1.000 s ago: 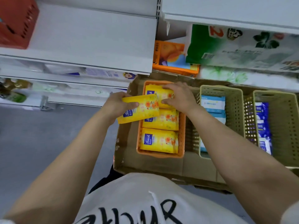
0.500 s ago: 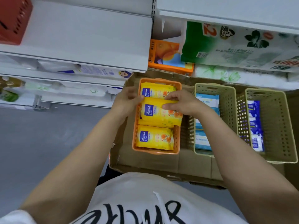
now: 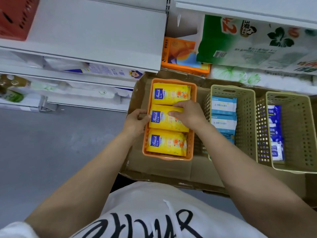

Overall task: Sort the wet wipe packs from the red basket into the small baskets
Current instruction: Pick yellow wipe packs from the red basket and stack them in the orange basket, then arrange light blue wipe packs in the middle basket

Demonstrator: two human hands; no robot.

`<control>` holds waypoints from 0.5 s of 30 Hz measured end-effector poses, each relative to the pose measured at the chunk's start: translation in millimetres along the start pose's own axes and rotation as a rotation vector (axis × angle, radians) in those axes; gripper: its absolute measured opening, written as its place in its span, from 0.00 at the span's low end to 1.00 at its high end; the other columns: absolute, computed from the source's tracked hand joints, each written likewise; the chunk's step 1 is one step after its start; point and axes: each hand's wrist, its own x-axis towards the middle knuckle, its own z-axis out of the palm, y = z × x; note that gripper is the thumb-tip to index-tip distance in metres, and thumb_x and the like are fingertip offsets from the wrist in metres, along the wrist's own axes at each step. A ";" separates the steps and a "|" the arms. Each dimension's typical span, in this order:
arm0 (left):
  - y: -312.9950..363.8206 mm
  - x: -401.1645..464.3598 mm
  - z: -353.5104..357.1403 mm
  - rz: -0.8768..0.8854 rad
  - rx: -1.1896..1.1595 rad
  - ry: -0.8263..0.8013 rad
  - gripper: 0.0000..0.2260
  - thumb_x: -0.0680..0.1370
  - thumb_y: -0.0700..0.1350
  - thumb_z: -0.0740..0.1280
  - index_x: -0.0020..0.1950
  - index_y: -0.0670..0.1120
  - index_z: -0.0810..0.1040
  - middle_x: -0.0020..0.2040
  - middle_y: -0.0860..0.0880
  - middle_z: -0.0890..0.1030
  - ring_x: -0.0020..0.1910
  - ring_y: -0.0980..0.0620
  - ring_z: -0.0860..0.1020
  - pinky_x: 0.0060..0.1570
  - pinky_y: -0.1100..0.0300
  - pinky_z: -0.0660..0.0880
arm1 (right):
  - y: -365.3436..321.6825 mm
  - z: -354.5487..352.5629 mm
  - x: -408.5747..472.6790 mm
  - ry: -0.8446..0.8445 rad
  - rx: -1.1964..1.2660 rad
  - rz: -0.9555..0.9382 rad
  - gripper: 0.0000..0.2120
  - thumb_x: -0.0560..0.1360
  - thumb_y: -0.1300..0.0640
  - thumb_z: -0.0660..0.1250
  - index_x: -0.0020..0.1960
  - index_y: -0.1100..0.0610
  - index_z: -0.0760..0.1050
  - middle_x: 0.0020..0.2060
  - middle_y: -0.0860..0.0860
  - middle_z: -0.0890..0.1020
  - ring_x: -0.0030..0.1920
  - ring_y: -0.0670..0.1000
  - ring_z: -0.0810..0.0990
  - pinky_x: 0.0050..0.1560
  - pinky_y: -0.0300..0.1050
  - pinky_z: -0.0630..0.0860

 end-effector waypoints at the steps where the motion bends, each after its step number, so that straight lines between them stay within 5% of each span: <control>1: -2.0 1.5 1.2 -0.001 0.013 0.008 0.14 0.77 0.53 0.69 0.60 0.50 0.74 0.55 0.49 0.80 0.53 0.49 0.81 0.44 0.53 0.81 | 0.5 2.1 -2.1 0.023 0.004 -0.005 0.22 0.74 0.42 0.71 0.65 0.49 0.78 0.66 0.50 0.77 0.66 0.55 0.75 0.60 0.50 0.73; 5: -5.9 3.9 3.8 -0.021 0.038 0.041 0.18 0.75 0.56 0.71 0.61 0.52 0.74 0.56 0.48 0.80 0.53 0.47 0.81 0.53 0.43 0.80 | 0.9 10.1 -8.4 0.093 -0.050 -0.045 0.20 0.75 0.42 0.69 0.64 0.47 0.78 0.65 0.52 0.76 0.67 0.55 0.72 0.64 0.54 0.71; 15: -8.8 10.5 9.0 -0.015 0.063 0.089 0.14 0.75 0.54 0.72 0.57 0.54 0.73 0.53 0.50 0.80 0.49 0.50 0.82 0.50 0.46 0.81 | -4.3 20.8 -20.3 0.226 -0.196 -0.017 0.27 0.72 0.36 0.69 0.67 0.47 0.73 0.62 0.48 0.78 0.66 0.54 0.68 0.59 0.50 0.71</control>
